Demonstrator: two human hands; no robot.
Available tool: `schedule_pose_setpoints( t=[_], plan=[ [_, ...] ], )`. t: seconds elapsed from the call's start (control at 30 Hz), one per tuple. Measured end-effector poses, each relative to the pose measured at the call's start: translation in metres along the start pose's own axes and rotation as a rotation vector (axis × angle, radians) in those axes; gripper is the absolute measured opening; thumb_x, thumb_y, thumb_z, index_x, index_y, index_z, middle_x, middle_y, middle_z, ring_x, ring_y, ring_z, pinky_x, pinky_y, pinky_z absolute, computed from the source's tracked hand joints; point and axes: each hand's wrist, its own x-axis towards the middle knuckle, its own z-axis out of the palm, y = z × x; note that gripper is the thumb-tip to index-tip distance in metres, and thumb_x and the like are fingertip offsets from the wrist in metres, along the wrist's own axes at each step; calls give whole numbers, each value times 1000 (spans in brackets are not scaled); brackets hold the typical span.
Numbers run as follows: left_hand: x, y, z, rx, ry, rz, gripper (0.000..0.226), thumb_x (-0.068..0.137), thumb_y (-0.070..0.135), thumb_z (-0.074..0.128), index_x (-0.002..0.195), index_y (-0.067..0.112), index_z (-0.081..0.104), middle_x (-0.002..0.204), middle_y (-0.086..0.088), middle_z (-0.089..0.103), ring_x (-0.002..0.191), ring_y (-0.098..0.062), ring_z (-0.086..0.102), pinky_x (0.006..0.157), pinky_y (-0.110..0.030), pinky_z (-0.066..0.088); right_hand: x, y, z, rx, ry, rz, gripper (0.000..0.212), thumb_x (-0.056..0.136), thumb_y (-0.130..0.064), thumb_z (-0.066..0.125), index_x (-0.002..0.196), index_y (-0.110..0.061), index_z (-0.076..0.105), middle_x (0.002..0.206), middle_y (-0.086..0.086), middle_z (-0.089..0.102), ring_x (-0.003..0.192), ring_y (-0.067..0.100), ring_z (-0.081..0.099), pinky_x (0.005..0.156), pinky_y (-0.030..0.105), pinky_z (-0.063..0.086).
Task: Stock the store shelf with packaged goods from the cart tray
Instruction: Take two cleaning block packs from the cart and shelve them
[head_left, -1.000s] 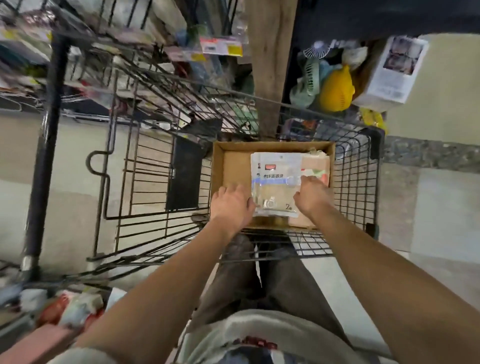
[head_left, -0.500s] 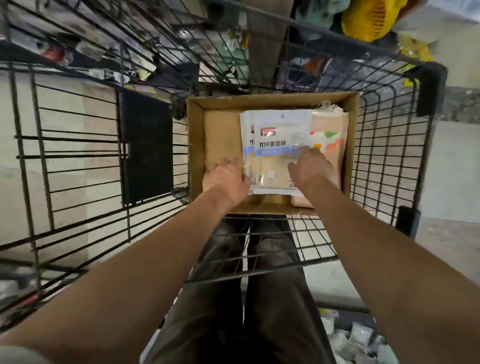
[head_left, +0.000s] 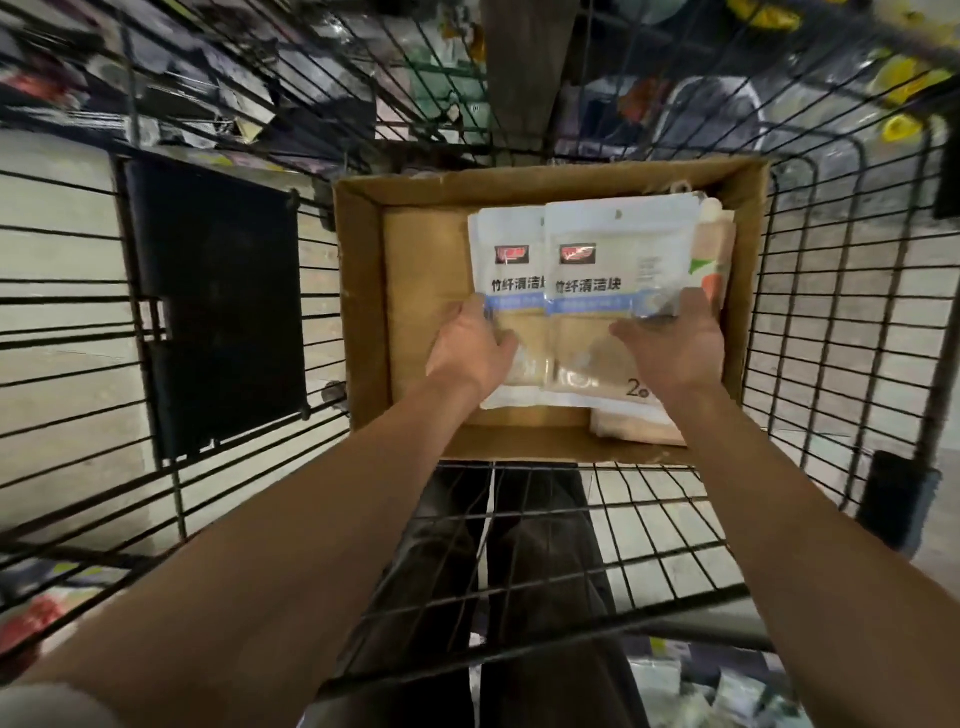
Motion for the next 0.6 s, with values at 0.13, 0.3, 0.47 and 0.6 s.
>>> schedule_pose_setpoints(
  t=[0.13, 0.3, 0.47, 0.6],
  plan=[
    [10, 10, 13, -216, 104, -77, 44, 92, 31, 76, 129, 25, 53, 119, 7, 66, 90, -12, 66, 78, -34, 61, 3, 6, -15, 37, -48, 40, 64, 86, -24, 79, 141, -16, 47, 113, -5, 59, 103, 17, 60, 86, 29, 49],
    [13, 14, 10, -341, 121, -103, 35, 93, 23, 76, 122, 28, 57, 110, 11, 69, 76, 1, 62, 57, -16, 47, 8, 5, -25, 146, -126, 72, 49, 83, -21, 80, 128, -23, 60, 117, -3, 73, 107, 20, 69, 95, 44, 58],
    [-12, 11, -29, -385, 147, -56, 42, 94, 20, 74, 132, 23, 56, 110, 10, 67, 101, -16, 68, 82, -29, 53, -18, -9, -48, 349, -154, 108, 38, 84, -14, 80, 117, -29, 68, 108, -5, 75, 98, 14, 71, 90, 40, 61],
    [-57, 8, -80, -476, 161, -31, 44, 92, 20, 77, 130, 24, 55, 118, 3, 73, 107, -18, 71, 98, -45, 59, -60, -30, -75, 437, -145, 101, 35, 84, -13, 80, 110, -32, 69, 111, -4, 75, 102, 17, 71, 91, 41, 60]
  ],
)
